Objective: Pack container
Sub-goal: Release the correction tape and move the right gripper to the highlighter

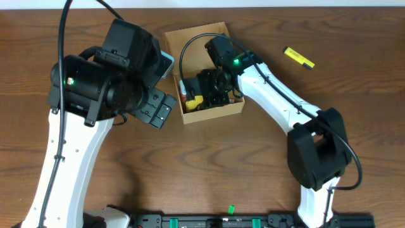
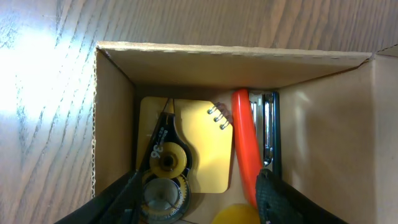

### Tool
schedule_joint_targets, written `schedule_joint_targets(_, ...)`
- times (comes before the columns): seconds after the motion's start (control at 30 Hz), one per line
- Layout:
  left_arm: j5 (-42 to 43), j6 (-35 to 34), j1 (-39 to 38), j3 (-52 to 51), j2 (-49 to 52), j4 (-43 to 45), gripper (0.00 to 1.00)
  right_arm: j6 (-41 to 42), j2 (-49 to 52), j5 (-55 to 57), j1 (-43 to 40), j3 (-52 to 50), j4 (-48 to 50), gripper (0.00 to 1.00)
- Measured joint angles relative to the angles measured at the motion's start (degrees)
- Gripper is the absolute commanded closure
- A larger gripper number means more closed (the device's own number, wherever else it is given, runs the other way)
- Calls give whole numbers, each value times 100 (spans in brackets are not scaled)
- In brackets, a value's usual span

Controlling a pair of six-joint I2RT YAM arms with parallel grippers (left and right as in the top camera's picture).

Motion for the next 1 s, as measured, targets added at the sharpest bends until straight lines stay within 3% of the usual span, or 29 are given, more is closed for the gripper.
schedule_joint_targets(0.37, 0, 2, 0, 0, 0, 0, 5, 595, -20, -11, -293, 205, 232, 41)
schedule_joint_targets(0.43, 0, 0, 0, 0, 0, 0, 5, 723, -96, -13, -407, 417, 293, 16)
schedule_joint_targets(0.47, 0, 0, 0, 0, 0, 0, 5, 778, -181, -20, -483, 540, 350, 13)
schedule_joint_targets(0.6, 0, 2, 0, 0, 0, 0, 5, 1008, -562, -42, -850, 866, 774, 11)
schedule_joint_targets(0.67, 0, 2, 0, 0, 0, 0, 5, 1191, -732, -61, -1113, 920, 1032, 1)
schedule_joint_targets(1.0, 0, 0, 0, 0, 0, 0, 5, 2225, -787, -24, -2253, 949, 1228, 1)
